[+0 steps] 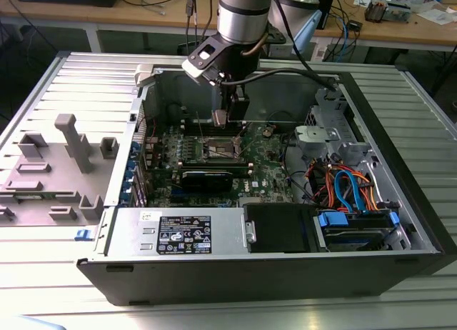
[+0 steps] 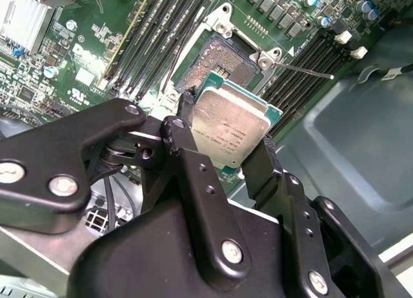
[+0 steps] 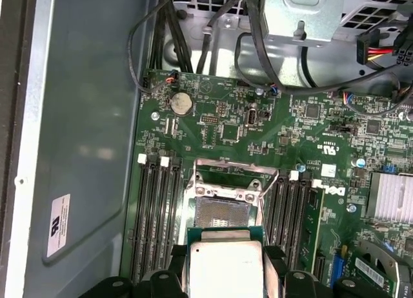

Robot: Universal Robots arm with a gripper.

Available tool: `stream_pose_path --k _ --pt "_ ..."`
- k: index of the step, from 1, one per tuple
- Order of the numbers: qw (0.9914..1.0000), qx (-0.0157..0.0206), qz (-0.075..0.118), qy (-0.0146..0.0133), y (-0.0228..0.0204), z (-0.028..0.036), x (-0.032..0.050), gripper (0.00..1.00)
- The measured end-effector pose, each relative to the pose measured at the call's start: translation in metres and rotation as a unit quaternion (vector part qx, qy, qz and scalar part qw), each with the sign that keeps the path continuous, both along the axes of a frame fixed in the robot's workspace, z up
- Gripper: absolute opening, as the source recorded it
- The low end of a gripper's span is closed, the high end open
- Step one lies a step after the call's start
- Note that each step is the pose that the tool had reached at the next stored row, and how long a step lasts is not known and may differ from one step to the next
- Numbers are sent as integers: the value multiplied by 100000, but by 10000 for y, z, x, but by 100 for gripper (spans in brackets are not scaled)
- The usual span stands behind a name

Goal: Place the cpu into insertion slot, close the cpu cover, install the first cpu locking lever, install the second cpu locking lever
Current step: 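Place the cpu into insertion slot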

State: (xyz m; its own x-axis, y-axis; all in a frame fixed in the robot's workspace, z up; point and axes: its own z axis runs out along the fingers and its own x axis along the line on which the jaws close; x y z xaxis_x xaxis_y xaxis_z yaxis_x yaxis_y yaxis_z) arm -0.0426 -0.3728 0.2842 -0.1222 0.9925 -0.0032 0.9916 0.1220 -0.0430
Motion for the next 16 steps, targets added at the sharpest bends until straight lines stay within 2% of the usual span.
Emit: stream_pose_path --k 16 --pt "99968 -1 -2517 -2 0 -11 0 55"
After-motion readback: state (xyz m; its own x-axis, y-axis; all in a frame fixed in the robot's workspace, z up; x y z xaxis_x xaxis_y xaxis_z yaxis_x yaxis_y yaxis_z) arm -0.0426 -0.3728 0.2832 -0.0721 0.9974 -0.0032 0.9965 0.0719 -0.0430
